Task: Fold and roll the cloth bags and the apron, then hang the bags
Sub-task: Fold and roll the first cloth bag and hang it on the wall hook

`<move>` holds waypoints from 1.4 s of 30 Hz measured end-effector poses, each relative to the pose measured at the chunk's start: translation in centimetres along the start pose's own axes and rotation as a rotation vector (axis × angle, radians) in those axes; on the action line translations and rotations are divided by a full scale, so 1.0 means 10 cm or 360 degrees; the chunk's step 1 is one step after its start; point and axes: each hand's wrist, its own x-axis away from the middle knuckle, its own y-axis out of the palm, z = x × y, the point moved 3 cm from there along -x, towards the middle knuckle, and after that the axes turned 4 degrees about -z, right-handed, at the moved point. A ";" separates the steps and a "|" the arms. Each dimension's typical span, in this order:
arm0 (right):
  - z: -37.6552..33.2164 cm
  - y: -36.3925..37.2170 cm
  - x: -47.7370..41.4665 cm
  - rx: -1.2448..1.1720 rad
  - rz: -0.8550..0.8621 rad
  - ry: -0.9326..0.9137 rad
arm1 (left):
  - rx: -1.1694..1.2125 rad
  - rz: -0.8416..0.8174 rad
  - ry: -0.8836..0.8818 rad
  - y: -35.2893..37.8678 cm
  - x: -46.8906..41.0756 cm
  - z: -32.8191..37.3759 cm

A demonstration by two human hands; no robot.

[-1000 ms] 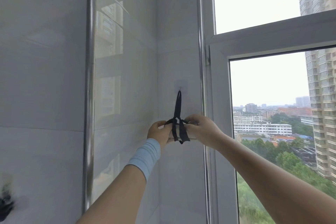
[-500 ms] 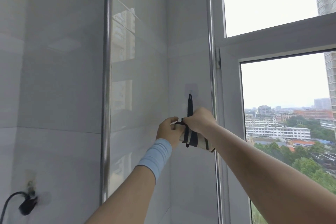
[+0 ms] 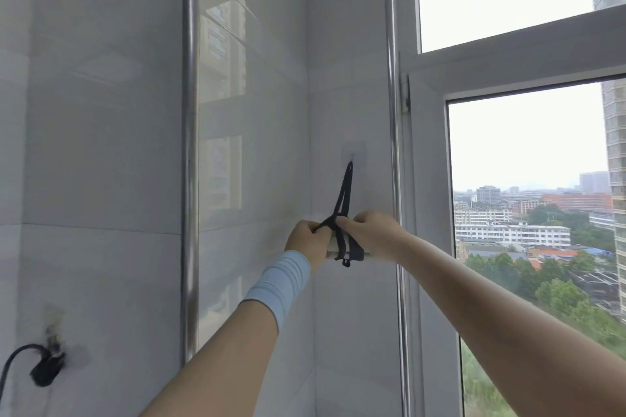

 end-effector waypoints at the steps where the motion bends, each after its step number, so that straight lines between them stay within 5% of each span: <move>1: 0.05 -0.02 0.05 0.0031 0.0051 -0.0035 | 0.0033 0.0017 -0.0040 0.00 0.00 0.01; 9: 0.32 -0.01 0.28 -0.0096 -0.0011 -0.0215 | 0.0096 -0.0128 -0.0146 0.01 -0.01 0.03; 18: -0.03 -0.10 0.28 0.0310 0.0259 -0.0135 | 0.0255 -0.0186 -0.0132 0.02 -0.07 0.03; 27: -0.19 -0.07 0.13 0.0632 0.0171 -0.0173 | -0.0018 -0.0114 -0.0006 -0.02 -0.16 0.18; 36: -0.02 -0.13 0.07 0.0608 -0.0205 -0.0079 | -0.0322 -0.0173 0.0171 -0.05 -0.21 0.23; 42: 0.10 -0.01 0.05 0.0509 -0.0169 -0.0212 | -0.0784 -0.0083 0.0564 -0.04 -0.14 0.22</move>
